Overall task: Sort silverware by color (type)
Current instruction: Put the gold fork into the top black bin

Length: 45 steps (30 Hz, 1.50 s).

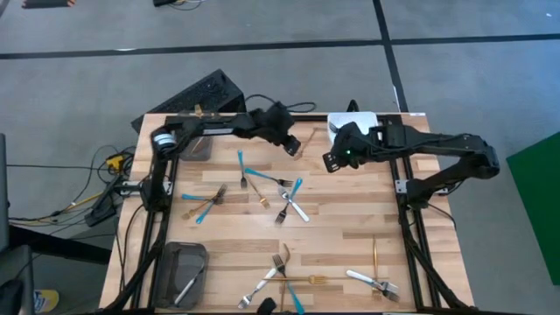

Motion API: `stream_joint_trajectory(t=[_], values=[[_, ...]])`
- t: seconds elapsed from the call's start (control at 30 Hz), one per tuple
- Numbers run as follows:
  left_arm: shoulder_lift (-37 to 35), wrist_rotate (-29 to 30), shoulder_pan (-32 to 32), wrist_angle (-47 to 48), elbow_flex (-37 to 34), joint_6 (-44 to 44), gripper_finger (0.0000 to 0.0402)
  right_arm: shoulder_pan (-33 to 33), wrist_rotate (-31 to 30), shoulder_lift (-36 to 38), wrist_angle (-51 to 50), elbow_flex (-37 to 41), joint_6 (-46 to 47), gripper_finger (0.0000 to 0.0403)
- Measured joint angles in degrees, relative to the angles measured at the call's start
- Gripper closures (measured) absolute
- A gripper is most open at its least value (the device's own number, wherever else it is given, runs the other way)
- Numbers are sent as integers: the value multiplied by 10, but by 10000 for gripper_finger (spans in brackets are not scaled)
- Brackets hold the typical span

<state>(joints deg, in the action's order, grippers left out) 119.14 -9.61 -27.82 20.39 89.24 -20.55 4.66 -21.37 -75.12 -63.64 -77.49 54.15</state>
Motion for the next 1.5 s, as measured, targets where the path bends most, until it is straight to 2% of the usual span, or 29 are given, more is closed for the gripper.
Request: stream_joint_trajectory(t=[0.17, 0.33, 0.47, 0.6, 0.77, 1.07, 1.27, 1.4, 1.5], values=[[78, 13, 14, 111, 114, 17, 283, -47, -17, -2, -46, 0, 53, 309], [125, 9, 35, 137, 174, 19, 284, -90, -33, -3, -77, 0, 100, 309], [124, 37, 48, 127, 178, 13, 285, -121, -47, -3, -92, 0, 138, 309], [124, 40, 48, 168, 175, -15, 289, -145, -47, -3, -104, 0, 164, 309], [124, 83, 49, 190, 175, -14, 303, -160, -54, -3, -107, 0, 177, 309], [134, 62, 60, 186, 176, -1, 318, -167, -59, -3, -105, 0, 193, 309], [150, 147, 80, 201, 178, 4, 318, -186, -59, -3, -105, 0, 204, 309], [150, 135, 81, 202, 178, 4, 331, -201, -72, -3, -107, 0, 218, 309], [150, 118, 80, 209, 178, 13, 366, -211, -84, -3, -108, 0, 225, 309]])
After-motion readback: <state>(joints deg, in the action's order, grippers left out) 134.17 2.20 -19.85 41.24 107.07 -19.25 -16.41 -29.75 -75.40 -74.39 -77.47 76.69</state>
